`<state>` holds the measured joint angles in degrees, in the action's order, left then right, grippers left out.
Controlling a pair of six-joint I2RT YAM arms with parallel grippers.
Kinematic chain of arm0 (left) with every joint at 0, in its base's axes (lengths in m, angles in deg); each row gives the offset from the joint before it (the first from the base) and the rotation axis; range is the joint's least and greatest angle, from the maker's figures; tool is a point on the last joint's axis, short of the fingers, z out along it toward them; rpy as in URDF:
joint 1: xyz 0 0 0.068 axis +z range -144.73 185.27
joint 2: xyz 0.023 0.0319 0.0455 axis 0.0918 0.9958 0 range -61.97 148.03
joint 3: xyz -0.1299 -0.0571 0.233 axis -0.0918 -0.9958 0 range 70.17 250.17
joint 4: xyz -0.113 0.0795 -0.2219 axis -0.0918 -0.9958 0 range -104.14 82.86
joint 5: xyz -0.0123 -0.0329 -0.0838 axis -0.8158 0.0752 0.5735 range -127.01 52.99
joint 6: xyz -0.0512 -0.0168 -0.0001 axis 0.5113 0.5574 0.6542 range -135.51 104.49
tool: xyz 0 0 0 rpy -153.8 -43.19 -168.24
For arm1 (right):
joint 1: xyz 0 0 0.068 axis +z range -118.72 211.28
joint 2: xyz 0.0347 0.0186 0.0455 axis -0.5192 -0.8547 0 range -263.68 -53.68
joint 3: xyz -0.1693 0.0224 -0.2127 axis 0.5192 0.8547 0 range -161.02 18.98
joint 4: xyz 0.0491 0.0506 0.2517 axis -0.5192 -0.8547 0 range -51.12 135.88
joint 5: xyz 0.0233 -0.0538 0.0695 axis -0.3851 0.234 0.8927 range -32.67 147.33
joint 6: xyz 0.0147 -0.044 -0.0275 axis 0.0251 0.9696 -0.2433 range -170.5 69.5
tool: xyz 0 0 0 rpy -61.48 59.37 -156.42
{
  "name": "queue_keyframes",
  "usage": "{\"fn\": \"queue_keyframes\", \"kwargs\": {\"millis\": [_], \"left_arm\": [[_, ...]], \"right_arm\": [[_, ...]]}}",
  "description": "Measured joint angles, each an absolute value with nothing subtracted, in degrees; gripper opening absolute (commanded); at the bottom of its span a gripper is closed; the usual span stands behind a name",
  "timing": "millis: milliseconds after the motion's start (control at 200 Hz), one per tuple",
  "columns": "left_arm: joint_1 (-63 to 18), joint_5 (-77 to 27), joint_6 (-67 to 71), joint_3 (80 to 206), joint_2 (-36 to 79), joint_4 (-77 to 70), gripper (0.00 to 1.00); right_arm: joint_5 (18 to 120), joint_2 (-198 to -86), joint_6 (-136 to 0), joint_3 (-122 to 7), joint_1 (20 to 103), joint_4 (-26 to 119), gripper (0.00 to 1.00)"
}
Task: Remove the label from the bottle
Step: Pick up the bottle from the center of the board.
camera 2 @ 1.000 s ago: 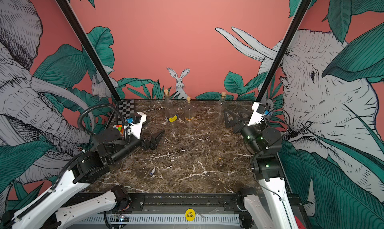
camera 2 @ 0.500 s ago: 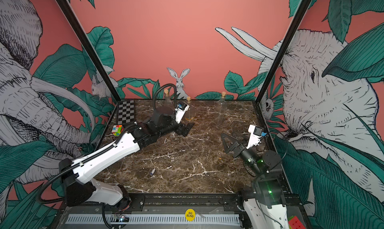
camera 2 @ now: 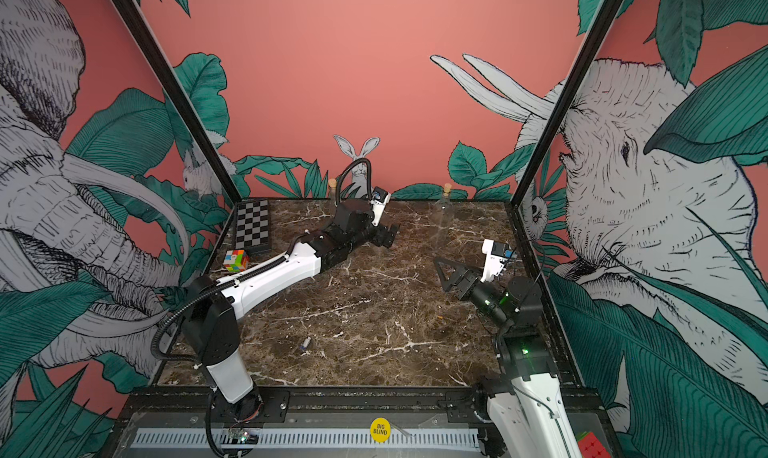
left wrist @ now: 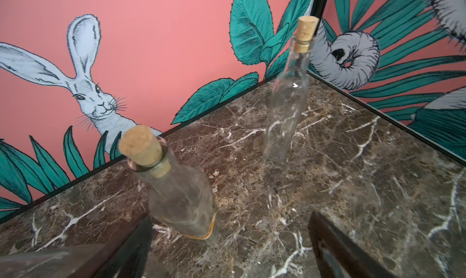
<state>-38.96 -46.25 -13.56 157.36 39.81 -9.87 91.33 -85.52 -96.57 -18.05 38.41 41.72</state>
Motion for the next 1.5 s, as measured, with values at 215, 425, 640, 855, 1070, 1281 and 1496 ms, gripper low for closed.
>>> {"fn": "queue_keyframes", "kwargs": {"millis": [215, 425, 640, 855, 1070, 1281, 1496], "left_arm": [[-36.99, -44.81, -13.99, 160.95, 42.67, -8.86, 0.96], [-35.79, -43.25, -14.30, 163.94, 46.36, -8.42, 0.87], [-35.20, -42.05, -14.23, 165.54, 49.29, -8.34, 0.76], [-35.15, -41.66, -14.04, 165.60, 49.80, -8.03, 0.65], [-35.15, -41.11, -14.04, 165.60, 49.80, -7.94, 0.41], [-35.11, -40.46, -13.60, 164.34, 49.75, -5.78, 0.14], [-35.13, -39.06, -13.49, 159.88, 46.50, -4.38, 0.00]], "right_arm": [[91.48, -85.17, -96.63, -18.05, 38.41, 42.11, 0.96], [91.48, -85.17, -96.61, -18.05, 38.41, 42.18, 0.95], [91.48, -85.21, -96.61, -18.05, 38.41, 42.16, 0.92], [91.41, -85.45, -96.61, -18.03, 38.41, 42.03, 0.91], [90.95, -85.52, -96.61, -18.03, 38.41, 41.94, 0.90], [90.52, -85.98, -96.61, -18.03, 38.41, 41.85, 0.89], [90.08, -86.15, -96.46, -18.03, 38.41, 41.46, 0.89]]}}
